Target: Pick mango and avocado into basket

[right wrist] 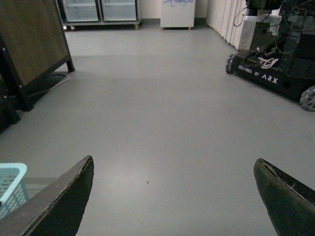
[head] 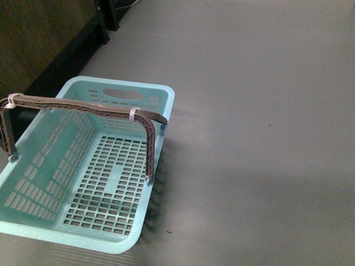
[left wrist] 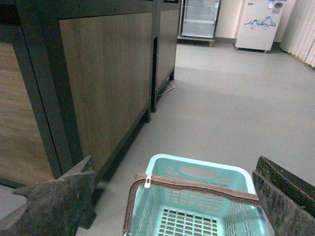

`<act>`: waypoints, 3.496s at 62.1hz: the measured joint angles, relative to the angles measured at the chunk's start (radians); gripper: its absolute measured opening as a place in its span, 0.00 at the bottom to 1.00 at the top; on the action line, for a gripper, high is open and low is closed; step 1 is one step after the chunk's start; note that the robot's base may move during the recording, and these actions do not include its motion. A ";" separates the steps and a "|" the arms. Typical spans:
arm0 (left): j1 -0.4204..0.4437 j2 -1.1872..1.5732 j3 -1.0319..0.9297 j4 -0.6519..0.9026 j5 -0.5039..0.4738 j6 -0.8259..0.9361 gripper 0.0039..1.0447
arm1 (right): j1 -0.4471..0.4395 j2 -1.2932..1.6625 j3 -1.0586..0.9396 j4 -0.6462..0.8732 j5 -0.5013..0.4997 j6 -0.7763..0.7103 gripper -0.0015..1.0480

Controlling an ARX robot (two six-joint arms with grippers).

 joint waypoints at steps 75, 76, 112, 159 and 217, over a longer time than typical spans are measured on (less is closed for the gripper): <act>-0.126 1.564 0.356 0.565 -0.039 -1.041 0.93 | 0.000 0.000 0.000 0.000 0.000 0.000 0.92; -0.135 1.608 0.377 0.574 -0.044 -1.048 0.93 | 0.000 0.000 0.000 0.000 0.000 0.000 0.92; -0.257 2.179 0.793 0.684 -0.087 -1.194 0.93 | 0.000 0.000 0.000 0.000 0.001 0.000 0.92; -0.244 2.211 0.879 0.618 -0.119 -1.374 0.04 | 0.000 0.000 0.000 0.000 0.000 0.000 0.92; -0.092 0.894 0.547 0.004 -0.081 -1.522 0.04 | 0.000 0.000 0.000 0.000 0.001 0.000 0.92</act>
